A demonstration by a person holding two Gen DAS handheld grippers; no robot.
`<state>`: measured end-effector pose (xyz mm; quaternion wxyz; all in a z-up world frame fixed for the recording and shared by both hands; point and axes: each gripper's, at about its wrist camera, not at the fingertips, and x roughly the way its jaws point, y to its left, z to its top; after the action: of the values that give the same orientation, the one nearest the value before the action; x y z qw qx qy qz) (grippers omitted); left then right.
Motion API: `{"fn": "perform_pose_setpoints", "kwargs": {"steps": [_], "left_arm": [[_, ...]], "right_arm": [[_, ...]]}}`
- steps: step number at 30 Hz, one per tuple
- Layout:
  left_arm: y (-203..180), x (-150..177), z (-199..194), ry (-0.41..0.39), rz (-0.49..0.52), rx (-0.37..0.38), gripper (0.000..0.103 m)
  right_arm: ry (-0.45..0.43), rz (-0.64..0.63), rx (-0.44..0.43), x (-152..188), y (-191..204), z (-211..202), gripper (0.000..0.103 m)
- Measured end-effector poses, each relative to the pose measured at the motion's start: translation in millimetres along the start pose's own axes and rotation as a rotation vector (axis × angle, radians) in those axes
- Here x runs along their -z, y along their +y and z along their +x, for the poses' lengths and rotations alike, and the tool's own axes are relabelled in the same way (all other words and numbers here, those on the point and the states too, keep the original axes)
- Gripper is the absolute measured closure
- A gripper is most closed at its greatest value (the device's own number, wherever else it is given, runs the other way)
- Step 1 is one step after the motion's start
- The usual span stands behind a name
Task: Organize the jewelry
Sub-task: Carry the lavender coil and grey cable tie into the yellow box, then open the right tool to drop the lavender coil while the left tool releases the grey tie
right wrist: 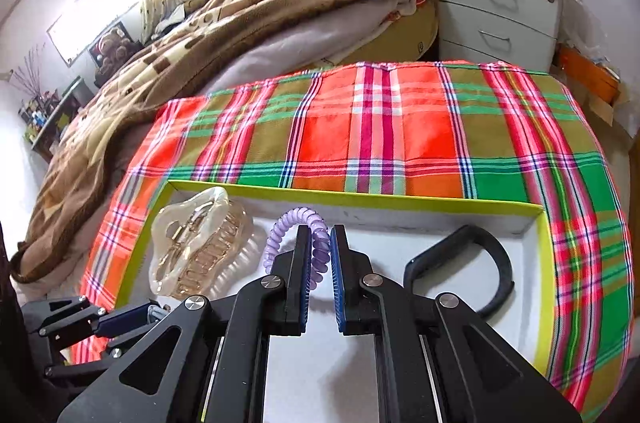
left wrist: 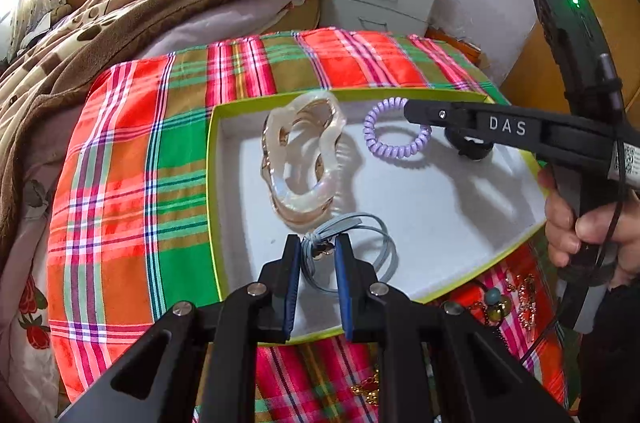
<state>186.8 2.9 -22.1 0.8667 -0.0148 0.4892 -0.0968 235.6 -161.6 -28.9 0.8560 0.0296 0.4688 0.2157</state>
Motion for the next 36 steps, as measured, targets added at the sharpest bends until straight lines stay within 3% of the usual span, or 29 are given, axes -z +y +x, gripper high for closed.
{"fn": "perform_pose_setpoints", "kwargs": {"steps": [22,36], "left_arm": [[6,2,7,0.019,-0.026,0.002,0.084],[2,2,4,0.013,-0.022,0.01,0.07]], "right_arm": [[0.038,-0.044,0.054,-3,6,16,0.093],[0.018,-0.027,0.064,-3,6,10,0.088]]}}
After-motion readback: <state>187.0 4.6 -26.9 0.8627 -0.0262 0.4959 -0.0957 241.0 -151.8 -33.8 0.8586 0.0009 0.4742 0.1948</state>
